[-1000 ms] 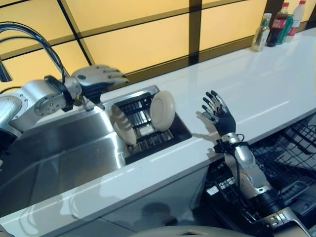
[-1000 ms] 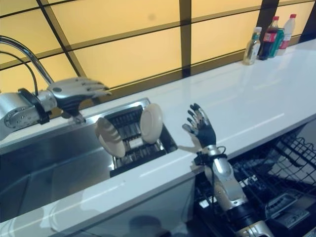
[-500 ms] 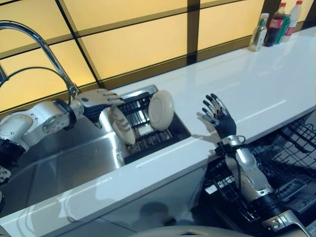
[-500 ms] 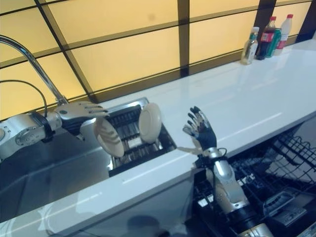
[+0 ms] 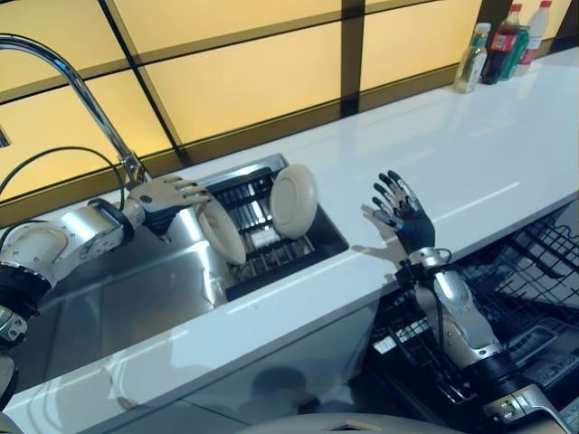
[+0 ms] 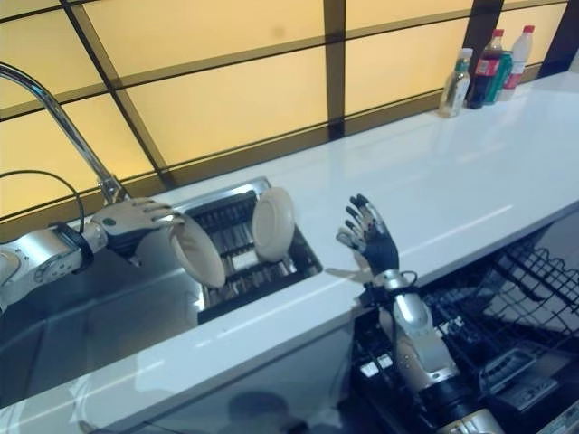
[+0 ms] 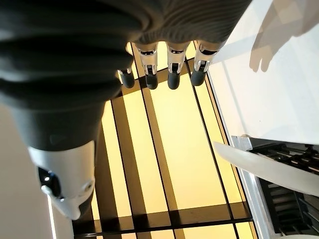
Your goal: Pick up plates and place into dishwasher.
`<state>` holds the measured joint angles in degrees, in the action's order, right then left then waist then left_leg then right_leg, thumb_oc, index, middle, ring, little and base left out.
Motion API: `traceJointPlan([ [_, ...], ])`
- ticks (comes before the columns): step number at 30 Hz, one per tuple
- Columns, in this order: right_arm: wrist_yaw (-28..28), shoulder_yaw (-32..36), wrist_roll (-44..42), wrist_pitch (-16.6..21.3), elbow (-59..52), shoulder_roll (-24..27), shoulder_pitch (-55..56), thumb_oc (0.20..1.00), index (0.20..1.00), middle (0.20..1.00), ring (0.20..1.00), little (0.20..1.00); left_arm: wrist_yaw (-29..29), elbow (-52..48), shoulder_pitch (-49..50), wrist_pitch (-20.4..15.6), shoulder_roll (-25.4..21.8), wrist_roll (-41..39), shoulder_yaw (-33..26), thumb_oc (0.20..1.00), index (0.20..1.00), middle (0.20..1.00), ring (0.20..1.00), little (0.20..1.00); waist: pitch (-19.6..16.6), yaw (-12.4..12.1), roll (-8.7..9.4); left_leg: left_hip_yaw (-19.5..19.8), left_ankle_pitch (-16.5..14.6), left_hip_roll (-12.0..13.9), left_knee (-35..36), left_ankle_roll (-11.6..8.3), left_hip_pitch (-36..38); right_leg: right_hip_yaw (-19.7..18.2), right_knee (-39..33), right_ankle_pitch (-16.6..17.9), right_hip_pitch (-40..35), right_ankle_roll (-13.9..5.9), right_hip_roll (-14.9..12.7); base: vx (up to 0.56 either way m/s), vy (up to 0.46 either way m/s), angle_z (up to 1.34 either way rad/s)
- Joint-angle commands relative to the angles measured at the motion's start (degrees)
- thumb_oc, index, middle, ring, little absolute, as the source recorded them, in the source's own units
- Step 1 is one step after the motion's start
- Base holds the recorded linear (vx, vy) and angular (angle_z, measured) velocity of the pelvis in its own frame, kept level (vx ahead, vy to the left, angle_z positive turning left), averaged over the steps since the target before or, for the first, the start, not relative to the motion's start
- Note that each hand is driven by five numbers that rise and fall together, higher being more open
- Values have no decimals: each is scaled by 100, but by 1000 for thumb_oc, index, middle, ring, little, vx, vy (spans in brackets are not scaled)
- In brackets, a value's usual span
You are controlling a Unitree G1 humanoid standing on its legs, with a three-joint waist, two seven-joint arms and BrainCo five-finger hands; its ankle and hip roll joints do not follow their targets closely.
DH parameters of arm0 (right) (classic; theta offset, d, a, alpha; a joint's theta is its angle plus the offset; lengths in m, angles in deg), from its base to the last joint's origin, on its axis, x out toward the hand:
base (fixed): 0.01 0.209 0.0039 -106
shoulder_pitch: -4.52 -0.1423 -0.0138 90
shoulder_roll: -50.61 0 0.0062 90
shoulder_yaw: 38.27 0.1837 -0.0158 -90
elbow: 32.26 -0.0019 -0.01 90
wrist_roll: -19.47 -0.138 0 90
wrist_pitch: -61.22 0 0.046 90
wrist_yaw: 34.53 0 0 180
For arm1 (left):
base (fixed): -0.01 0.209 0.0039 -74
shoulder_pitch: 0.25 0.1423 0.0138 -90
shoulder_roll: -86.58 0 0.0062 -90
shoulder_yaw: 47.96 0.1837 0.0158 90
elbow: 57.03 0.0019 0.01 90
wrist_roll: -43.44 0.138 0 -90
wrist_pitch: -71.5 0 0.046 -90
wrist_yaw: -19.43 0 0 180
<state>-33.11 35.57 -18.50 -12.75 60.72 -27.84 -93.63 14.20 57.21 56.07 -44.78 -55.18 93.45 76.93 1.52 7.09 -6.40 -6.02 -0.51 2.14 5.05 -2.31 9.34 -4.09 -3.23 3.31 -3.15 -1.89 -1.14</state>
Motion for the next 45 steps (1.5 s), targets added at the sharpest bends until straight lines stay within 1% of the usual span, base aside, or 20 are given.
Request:
traceJointPlan([
  [1, -12, 216, -199, 473, -314, 3, -53, 1000, 1000, 1000, 1000, 1000, -675, 315, -140, 350, -31, 211, -103, 1000, 1000, 1000, 1000, 1000, -77, 89, 293, -21, -95, -303, -59, 405, -482, 115, 531, -234, 330, -551, -278, 0, 0, 0],
  [10, 22, 223, -173, 475, -320, -67, 14, 1000, 1000, 1000, 1000, 1000, -1804, 522, -18, 349, 270, 796, -186, 1000, 1000, 1000, 1000, 1000, -81, 139, 325, -74, -84, -298, -36, 409, -503, 81, 518, -206, 373, -550, -279, 0, 0, 0],
  [14, 25, 210, -201, 445, -344, -70, 38, 1000, 1000, 1000, 1000, 1000, -2119, 589, -22, 287, 307, 950, -200, 1000, 1000, 1000, 1000, 1000, -71, 172, 321, -118, -86, -292, -31, 408, -497, 63, 527, -202, 390, -553, -282, 8, -4, 0],
  [16, 38, 203, -201, 455, -335, -75, 47, 1000, 1000, 1000, 1000, 1000, -2069, 588, 7, 302, 329, 1035, -188, 1000, 1000, 1000, 1000, 1000, -72, 177, 316, -138, -86, -287, -32, 408, -496, 66, 530, -200, 395, -560, -288, 17, -6, 0],
  [19, 54, 178, -251, 431, -350, -40, 4, 1000, 1000, 1000, 1000, 1000, -1990, 724, 127, 454, 361, 1187, -76, 1000, 1000, 1000, 1000, 1000, -47, 205, 299, -145, -79, -280, -35, 409, -490, 51, 558, -211, 413, -563, -283, 38, -9, 0],
  [25, 68, 160, -247, 418, -409, 12, 22, 1000, 1000, 1000, 1000, 1000, -2024, 949, 338, 663, 320, 1480, 4, 1000, 1000, 1000, 1000, 1000, 29, 244, 264, -151, -63, -280, -54, 413, -510, -1, 575, -218, 441, -561, -267, 21, 0, -9],
  [27, 78, 162, -290, 397, -429, 74, -16, 1000, 1000, 1000, 1000, 1000, -1870, 890, 354, 766, 272, 1398, 12, 1000, 1000, 1000, 1000, 1000, 69, 249, 246, -152, -54, -275, -57, 411, -521, -12, 586, -219, 459, -554, -254, -4, 8, -6],
  [29, 61, 180, -291, 412, -430, 86, -5, 1000, 1000, 1000, 1000, 1000, -1682, 749, 320, 793, 215, 1265, -11, 1000, 1000, 1000, 1000, 1000, 96, 241, 242, -147, -51, -271, -61, 407, -528, -10, 587, -224, 459, -548, -250, 0, 0, 0],
  [30, 53, 192, -304, 417, -427, 95, 0, 1000, 1000, 1000, 1000, 1000, -1580, 657, 309, 805, 183, 1233, -25, 504, 504, 504, 504, 504, 99, 231, 246, -140, -49, -268, -62, 403, -530, -5, 579, -223, 451, -548, -249, 0, 0, 0],
  [31, 55, 198, -306, 411, -438, 98, 4, 1000, 1000, 1000, 1000, 1000, -1545, 605, 300, 808, 167, 1195, -29, 200, 200, 200, 200, 200, 97, 224, 248, -127, -46, -267, -62, 399, -533, 0, 574, -225, 444, -546, -245, 0, 0, 0],
  [34, 53, 211, -309, 423, -474, 89, 76, 1000, 1000, 1000, 1000, 1000, -1622, 592, 356, 788, 196, 1251, -69, 200, 200, 200, 200, 200, 81, 218, 268, -114, -43, -262, -54, 393, -523, 15, 532, -220, 407, -546, -243, 22, -13, 0],
  [38, 22, 181, -313, 452, -453, 55, 135, 1000, 1000, 1000, 1000, 1000, -1962, 817, 391, 704, 274, 1461, -69, 200, 200, 200, 200, 200, 40, 234, 292, -144, -36, -239, -51, 375, -499, 34, 507, -214, 375, -546, -235, 38, -14, -1],
  [45, 42, 128, -346, 446, -464, 87, 173, 1000, 1000, 1000, 1000, 1000, -2189, 887, 525, 687, 290, 1579, -108, 200, 200, 200, 200, 200, 15, 229, 293, -142, -32, -237, -48, 371, -481, 53, 494, -215, 358, -536, -226, 10, -1, 0],
])
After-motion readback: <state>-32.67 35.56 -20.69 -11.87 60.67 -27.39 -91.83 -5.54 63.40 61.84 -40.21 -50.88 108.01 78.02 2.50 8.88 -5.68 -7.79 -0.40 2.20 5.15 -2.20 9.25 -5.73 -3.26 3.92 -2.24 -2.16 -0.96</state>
